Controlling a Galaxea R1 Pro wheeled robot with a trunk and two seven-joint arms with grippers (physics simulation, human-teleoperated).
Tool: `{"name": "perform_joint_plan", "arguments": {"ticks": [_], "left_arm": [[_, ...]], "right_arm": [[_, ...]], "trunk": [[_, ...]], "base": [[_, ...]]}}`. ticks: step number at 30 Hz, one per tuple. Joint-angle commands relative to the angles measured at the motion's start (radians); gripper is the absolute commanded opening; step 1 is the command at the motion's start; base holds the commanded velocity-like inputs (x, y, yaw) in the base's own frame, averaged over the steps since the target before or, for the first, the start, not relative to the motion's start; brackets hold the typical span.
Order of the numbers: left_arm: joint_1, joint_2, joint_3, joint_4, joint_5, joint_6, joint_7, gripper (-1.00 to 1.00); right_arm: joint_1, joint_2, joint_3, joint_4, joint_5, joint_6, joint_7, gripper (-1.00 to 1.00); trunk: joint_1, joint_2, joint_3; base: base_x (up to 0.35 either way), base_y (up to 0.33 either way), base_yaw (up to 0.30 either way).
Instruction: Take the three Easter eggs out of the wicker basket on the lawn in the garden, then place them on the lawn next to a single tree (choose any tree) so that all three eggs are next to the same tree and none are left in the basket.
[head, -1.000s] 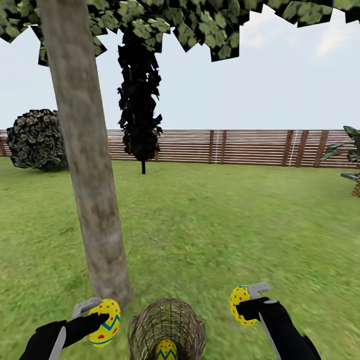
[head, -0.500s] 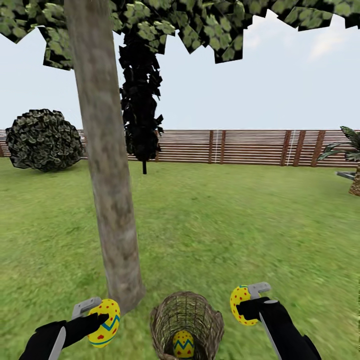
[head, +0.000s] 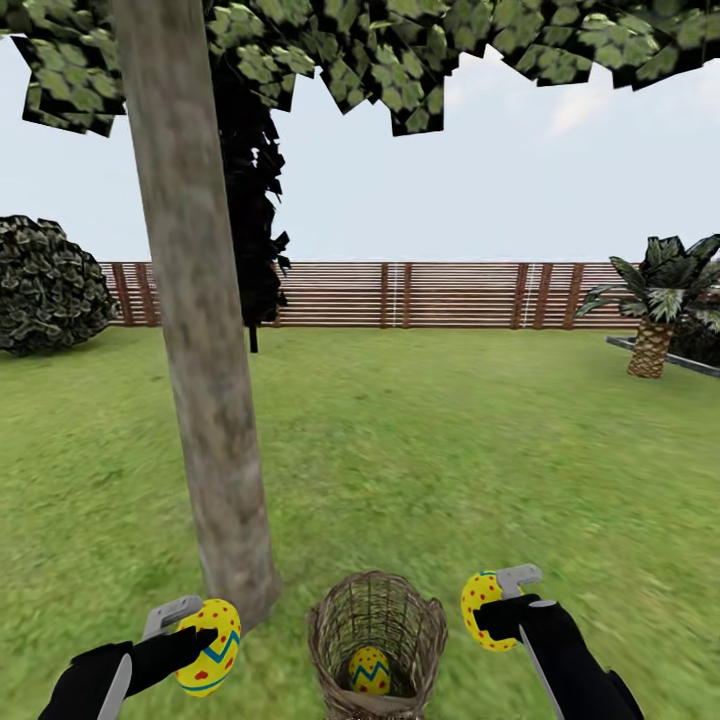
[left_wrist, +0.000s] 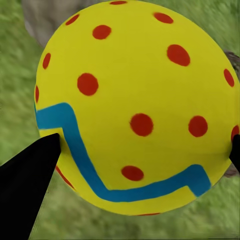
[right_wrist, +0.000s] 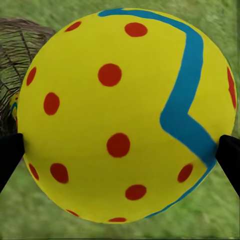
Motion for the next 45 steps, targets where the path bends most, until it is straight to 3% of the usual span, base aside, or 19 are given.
{"name": "perform_joint_plan", "arguments": {"ticks": [1, 19, 33, 45], "left_arm": [[0.0, 0.0, 0.002, -0.001, 0.005, 0.006, -0.002, -1.0], [0.0, 0.002, 0.003, 0.001, 0.001, 0.006, -0.001, -1.0], [0.0, 0.002, 0.002, 0.002, 0.002, 0.006, -0.001, -1.0], [0.0, 0.003, 0.004, 0.002, 0.002, 0.006, -0.001, -1.0]], "right_arm": [[-0.001, 0.0, -0.002, -0.001, 0.009, 0.005, 0.01, -1.0], [-0.001, -0.002, -0.001, -0.001, 0.009, 0.005, 0.011, -1.0], [-0.001, -0.002, -0.001, 0.0, 0.009, 0.005, 0.01, -1.0], [-0.001, -0.003, -0.001, 0.003, 0.009, 0.005, 0.01, -1.0]], "trunk": [[0.0, -0.001, -0.001], [0.0, -0.001, -0.001], [0.0, -0.001, 0.006], [0.0, -0.001, 0.006]], "base": [[-0.091, 0.319, -0.243], [-0.09, 0.318, -0.065], [-0.009, 0.326, -0.236], [0.0, 0.332, -0.01]]}}
